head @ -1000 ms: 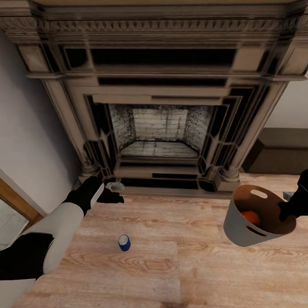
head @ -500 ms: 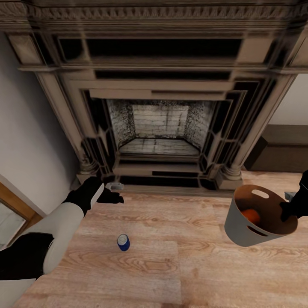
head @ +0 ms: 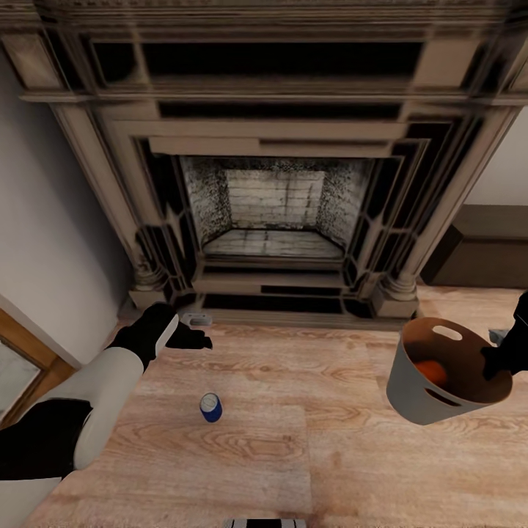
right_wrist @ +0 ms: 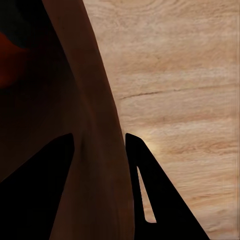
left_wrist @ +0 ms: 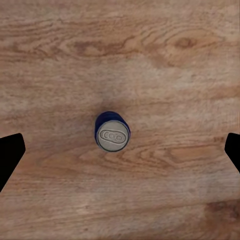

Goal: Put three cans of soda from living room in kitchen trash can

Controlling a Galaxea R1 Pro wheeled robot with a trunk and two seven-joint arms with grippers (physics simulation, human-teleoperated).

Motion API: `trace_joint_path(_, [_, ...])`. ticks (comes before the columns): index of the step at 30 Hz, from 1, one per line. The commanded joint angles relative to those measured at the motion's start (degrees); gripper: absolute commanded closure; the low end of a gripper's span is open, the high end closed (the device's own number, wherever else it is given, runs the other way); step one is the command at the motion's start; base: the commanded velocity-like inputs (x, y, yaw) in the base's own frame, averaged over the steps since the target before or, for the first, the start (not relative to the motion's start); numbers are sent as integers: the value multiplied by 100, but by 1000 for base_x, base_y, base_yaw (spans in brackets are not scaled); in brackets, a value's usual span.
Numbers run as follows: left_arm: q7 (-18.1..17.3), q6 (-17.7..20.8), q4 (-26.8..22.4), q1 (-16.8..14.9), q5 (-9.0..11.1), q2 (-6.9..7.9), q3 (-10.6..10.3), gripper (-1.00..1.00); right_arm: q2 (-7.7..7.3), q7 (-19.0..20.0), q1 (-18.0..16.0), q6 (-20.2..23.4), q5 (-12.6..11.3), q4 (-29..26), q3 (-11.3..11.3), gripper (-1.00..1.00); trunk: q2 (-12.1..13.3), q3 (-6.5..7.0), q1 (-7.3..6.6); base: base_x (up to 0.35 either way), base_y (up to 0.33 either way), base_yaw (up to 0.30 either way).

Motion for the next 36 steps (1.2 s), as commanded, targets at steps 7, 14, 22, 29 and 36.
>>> trace_joint_path(7, [-1, -1, 0, 0, 1, 0, 0, -100, 5, -2, -171, 34, -78, 73, -44, 100, -283, -176, 153, 0, 0, 0])
trace_joint_path(14, [-1, -1, 1, 1, 1, -7, 0, -100, 41, -2, -824, 34, -41, 512, 295, 100, -564, -359, 307, 0, 0, 0])
trace_joint_path(22, [8, -1, -2, 1, 3, -9, -1, -100, 65, -2, -1387, 34, -15, 747, 833, 100, -885, -570, 483, 0, 0, 0])
trace_joint_path(29, [8, -1, 1, -3, 3, -9, -1, -100, 75, -2, -1664, 34, -8, 753, 934, 100, -1127, -758, 617, 0, 0, 0])
trace_joint_path(36, [8, -1, 0, 1, 7, -10, 0, -100, 75, -2, -1750, 34, 2, 755, 1082, 100, -1136, -972, 635, 0, 0, 0])
